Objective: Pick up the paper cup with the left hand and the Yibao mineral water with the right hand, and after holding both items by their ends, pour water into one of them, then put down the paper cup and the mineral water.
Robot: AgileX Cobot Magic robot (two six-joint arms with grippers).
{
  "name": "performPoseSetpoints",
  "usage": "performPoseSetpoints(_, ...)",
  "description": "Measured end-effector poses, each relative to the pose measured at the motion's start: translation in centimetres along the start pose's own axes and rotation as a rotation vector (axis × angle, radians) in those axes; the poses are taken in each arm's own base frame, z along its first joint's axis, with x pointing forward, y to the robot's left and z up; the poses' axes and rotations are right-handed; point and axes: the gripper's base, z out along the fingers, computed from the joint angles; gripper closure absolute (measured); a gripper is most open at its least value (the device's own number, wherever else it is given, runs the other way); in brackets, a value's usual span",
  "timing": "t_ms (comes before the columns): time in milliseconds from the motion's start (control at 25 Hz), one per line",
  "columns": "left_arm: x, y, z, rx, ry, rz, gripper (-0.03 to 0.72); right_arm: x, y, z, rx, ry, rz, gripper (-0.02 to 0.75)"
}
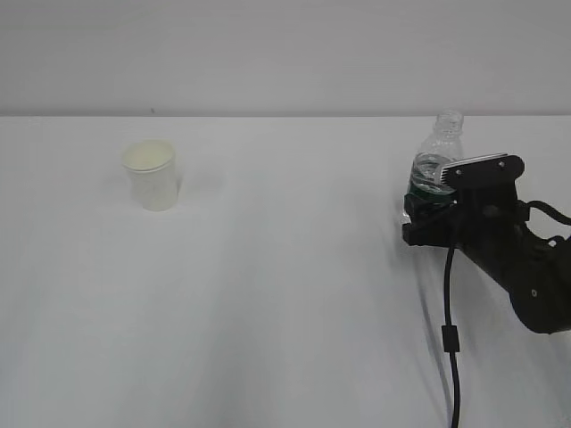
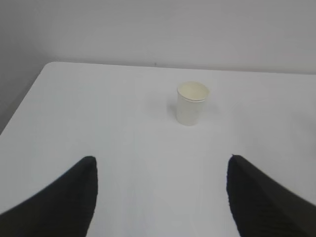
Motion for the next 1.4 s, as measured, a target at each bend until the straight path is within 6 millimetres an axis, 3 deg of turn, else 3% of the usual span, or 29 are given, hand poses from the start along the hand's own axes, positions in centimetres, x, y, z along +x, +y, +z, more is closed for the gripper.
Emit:
performPoseSetpoints(240,0.0,0.0,0.0,0.0,0.002,0.0,0.105,-0.3,0.0,0.4,0.005,-0.01,-0.002,0.149)
performPoseSetpoints(600,0.1,-0.1,0.0,0.007,0.009,-0.007,0.105,1.1,0.1,1.3,0.006,0.02,-0.005,0.149)
performPoseSetpoints(1400,0.1,-0.1,0.0,0.011,0.012,-0.011,0.105,0.7,0.1,1.8,0.015,-0.002,-0.001,0.15)
